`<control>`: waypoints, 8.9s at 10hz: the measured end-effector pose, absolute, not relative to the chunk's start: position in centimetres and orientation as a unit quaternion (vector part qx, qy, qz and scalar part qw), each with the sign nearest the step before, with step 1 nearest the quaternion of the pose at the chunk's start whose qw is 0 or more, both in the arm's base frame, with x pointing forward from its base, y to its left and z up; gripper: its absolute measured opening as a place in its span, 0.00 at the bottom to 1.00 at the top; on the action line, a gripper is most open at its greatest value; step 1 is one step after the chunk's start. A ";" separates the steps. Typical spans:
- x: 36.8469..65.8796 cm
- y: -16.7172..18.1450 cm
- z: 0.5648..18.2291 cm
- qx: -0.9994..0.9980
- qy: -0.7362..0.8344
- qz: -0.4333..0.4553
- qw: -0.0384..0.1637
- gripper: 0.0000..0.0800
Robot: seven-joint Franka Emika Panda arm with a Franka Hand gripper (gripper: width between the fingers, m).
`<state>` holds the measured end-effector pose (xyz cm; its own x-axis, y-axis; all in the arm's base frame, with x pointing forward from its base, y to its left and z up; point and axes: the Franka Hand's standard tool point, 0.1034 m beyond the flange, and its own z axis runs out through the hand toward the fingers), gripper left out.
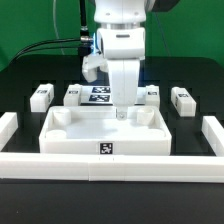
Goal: Assemble desk
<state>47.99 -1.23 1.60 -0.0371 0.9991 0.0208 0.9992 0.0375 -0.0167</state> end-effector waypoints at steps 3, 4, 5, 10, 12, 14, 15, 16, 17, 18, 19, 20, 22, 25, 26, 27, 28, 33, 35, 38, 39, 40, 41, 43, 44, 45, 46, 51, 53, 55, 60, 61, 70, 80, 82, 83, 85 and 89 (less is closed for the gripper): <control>47.6 -1.2 0.5 -0.696 -0.717 0.004 0.021 0.81; 47.5 -1.3 0.6 -0.698 -0.716 0.007 0.023 0.81; 47.6 -1.3 0.8 -0.698 -0.715 0.009 0.024 0.81; 47.4 -1.3 0.7 -0.698 -0.715 0.010 0.026 0.10; 47.5 -1.4 0.7 -0.699 -0.715 0.010 0.025 0.07; 47.5 -1.4 0.7 -0.699 -0.715 0.010 0.025 0.07; 47.5 -1.4 0.7 -0.699 -0.715 0.010 0.025 0.07; 47.5 -1.4 0.7 -0.699 -0.715 0.010 0.025 0.07; 47.6 -1.1 0.7 -0.700 -0.714 0.009 0.025 0.07; 48.2 -0.1 0.7 -0.696 -0.717 0.005 0.025 0.07; 49.0 0.8 0.7 -0.692 -0.722 0.002 0.026 0.07; 49.5 1.5 0.7 -0.693 -0.721 -0.003 0.026 0.07; 50.9 3.9 0.7 -0.701 -0.712 -0.011 0.028 0.07; 51.9 5.7 0.7 -0.715 -0.698 -0.003 0.041 0.07; 51.9 5.9 0.7 -0.716 -0.697 -0.002 0.042 0.07; 51.9 5.9 0.7 -0.716 -0.697 -0.003 0.041 0.07; 51.9 5.9 0.7 -0.716 -0.697 -0.002 0.042 0.16; 51.0 4.4 0.8 -0.720 -0.693 -0.008 0.036 0.75; 50.6 4.6 2.4 -0.743 -0.668 -0.018 0.023 0.80; 49.3 6.5 5.5 -0.808 -0.588 -0.046 0.000 0.81; 48.8 7.9 6.3 -0.832 -0.552 -0.055 -0.003 0.81; 48.6 9.3 6.7 -0.844 -0.533 -0.058 -0.003 0.81; 48.5 9.9 6.8 -0.843 -0.535 -0.062 -0.003 0.81; 48.5 9.7 6.7 -0.845 -0.532 -0.061 -0.003 0.81; 48.5 9.7 6.6 -0.852 -0.520 -0.061 -0.002 0.81; 48.5 9.7 6.6 -0.873 -0.484 -0.061 0.001 0.81; 48.4 9.8 6.7 -0.894 -0.443 -0.062 0.005 0.81; 45.6 12.1 6.3 -0.989 -0.133 -0.057 0.033 0.81; 45.5 12.3 6.3 -0.996 -0.062 -0.053 0.043 0.81; 45.2 12.4 6.1 -0.997 -0.046 -0.038 0.043 0.81; 43.8 13.2 4.7 -0.996 -0.026 0.084 0.030 0.81; 43.6 13.1 4.9 -0.992 -0.027 0.124 0.025 0.81; 42.6 13.0 3.6 -0.902 -0.015 0.430 -0.014 0.81; 42.9 13.0 0.3 -0.873 -0.012 0.487 -0.016 0.81; 43.3 13.4 0.1 -0.879 -0.014 0.477 -0.015 0.81; 43.4 13.5 0.0 -0.880 -0.015 0.474 -0.014 0.81; 43.4 13.9 0.0 -0.881 -0.018 0.473 -0.014 0.67; 43.5 13.9 0.2 -0.881 -0.027 0.472 -0.010 0.36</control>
Offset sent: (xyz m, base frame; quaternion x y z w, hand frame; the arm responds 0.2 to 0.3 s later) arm 0.0007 0.0003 0.0028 0.0107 0.0030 0.0211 0.9997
